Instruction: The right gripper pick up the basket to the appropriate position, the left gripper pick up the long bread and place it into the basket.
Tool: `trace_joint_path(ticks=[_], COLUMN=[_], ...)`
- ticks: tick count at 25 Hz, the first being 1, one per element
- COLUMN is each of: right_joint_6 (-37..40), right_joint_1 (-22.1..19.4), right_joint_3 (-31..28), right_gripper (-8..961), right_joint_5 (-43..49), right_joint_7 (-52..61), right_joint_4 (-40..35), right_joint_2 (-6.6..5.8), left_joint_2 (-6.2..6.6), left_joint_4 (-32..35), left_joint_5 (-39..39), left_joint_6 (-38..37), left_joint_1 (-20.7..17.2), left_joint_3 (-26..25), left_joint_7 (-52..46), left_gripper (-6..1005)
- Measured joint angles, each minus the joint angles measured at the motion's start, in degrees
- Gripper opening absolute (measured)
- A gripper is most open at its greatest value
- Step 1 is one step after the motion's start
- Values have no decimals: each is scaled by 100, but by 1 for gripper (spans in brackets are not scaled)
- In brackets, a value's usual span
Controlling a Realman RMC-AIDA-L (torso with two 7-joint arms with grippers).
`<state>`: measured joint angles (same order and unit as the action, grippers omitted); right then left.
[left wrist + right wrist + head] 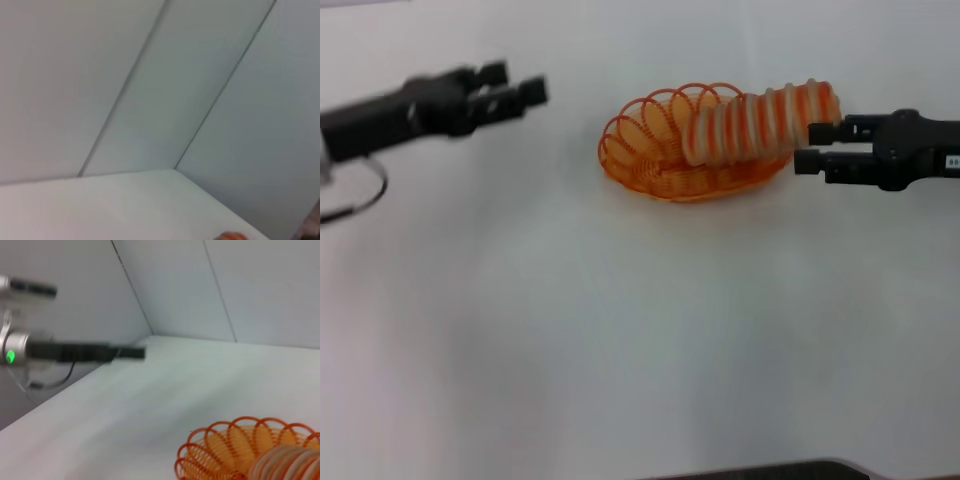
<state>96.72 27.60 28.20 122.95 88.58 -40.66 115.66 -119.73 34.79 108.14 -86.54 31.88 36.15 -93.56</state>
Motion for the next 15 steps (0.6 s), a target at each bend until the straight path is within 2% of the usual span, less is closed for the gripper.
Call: trace_joint_path(ticks=[1,6,15], right_joint_6=[-4,-26,-46], right_joint_1=[2,35,103], right_joint_3=[-44,-163,-166], right_gripper=[626,626,625], right_joint_5=[-1,-7,-8], right_joint_7=[-33,-75,-78], right_joint_4=[6,28,49], right_joint_2=[1,9,70], left_joint_2=[-39,-61,-59], left_joint_4=[26,104,99], left_joint_5=[10,27,332], left_joint_6=[-127,-326,-419], left_joint_1=[-257,-559,-605], left_joint_3=[-45,-54,-37], left_joint_7=[146,223,232], left_gripper=[891,891,891])
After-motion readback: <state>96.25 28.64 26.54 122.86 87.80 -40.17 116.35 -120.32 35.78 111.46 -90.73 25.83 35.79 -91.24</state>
